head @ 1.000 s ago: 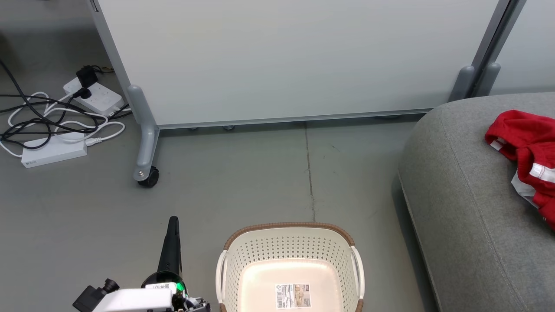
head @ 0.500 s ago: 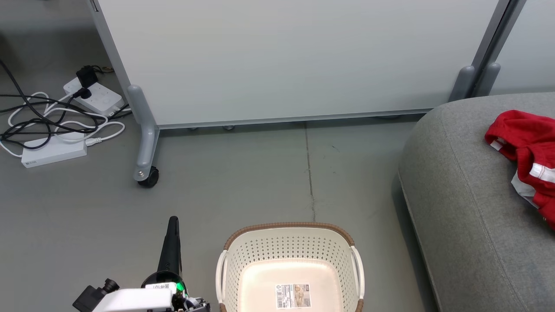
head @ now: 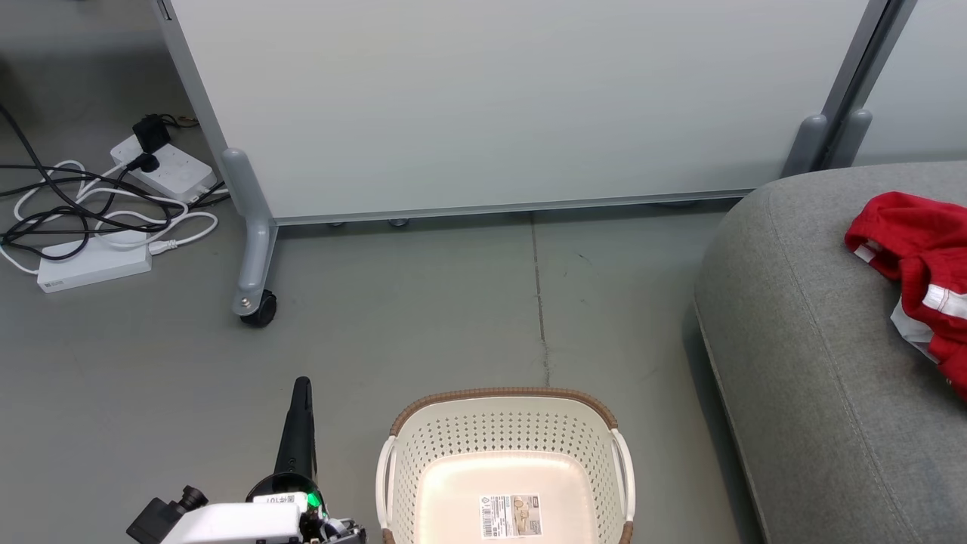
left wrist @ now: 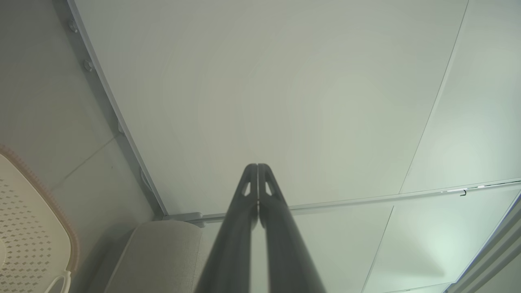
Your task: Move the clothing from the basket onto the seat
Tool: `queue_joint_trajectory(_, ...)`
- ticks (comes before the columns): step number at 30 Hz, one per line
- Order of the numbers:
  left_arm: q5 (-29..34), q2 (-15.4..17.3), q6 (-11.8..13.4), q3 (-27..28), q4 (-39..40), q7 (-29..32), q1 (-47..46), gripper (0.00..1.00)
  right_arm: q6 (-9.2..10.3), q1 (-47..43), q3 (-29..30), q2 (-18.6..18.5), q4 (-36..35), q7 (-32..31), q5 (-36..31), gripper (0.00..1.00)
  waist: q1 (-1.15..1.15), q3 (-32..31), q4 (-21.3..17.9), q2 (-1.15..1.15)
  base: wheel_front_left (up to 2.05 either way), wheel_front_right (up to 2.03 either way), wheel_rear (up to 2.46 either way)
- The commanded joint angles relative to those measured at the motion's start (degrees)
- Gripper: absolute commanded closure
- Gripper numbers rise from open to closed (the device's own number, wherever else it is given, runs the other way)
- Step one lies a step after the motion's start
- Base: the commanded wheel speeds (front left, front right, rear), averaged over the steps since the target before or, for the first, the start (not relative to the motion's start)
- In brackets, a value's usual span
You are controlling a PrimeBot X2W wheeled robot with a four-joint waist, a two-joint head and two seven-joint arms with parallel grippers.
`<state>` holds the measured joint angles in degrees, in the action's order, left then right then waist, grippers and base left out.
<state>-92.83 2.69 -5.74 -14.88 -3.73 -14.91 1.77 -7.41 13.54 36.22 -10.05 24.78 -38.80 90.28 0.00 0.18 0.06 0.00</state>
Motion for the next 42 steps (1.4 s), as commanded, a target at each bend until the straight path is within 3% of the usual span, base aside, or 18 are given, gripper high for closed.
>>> queue_joint_trajectory(1,-0.1,0.2,-0.2,0.3,0.2,-0.2,-1.1,1.00,-0.14,0.4,0.1,-0.1,0.0,-0.2,0.2,1.00,0.00,0.0,0.0,0.00,0.00,0.00,0.00)
queue_joint_trajectory(42,-0.1,0.2,-0.2,0.3,0.2,-0.2,-1.1,1.00,-0.14,0.6,0.5,0.1,0.0,-0.6,-0.4,1.00,0.00,0.0,0.0,0.00,0.00,0.00,0.00)
